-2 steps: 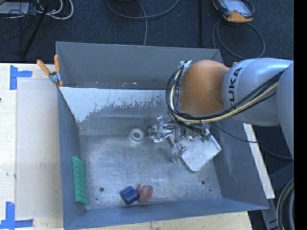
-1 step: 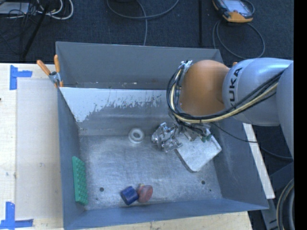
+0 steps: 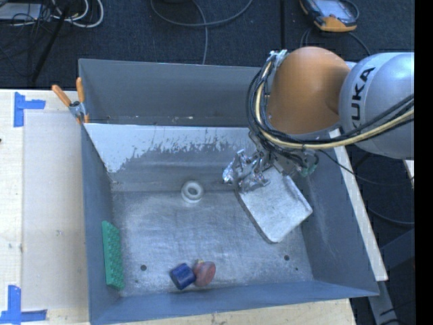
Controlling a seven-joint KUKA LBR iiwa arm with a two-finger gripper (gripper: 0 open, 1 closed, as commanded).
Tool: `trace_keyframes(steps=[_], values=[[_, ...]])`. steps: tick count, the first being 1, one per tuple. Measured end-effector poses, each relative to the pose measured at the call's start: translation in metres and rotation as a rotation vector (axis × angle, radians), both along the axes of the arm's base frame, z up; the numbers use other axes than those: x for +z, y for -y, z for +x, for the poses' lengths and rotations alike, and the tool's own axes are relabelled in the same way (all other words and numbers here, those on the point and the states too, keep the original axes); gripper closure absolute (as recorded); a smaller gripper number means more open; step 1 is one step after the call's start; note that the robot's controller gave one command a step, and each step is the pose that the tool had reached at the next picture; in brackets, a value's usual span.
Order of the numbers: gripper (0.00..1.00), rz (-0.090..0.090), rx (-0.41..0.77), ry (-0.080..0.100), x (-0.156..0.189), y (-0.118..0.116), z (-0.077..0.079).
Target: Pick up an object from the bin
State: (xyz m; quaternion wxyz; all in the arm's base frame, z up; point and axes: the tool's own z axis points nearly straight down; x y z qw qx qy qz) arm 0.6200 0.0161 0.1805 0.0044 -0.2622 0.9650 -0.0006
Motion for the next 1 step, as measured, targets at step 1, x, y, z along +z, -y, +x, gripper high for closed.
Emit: trace_keyframes(steps=[1], values=[[1.0,0.001,-0.012,0.0,0.0599,-0.0126,0.0037]])
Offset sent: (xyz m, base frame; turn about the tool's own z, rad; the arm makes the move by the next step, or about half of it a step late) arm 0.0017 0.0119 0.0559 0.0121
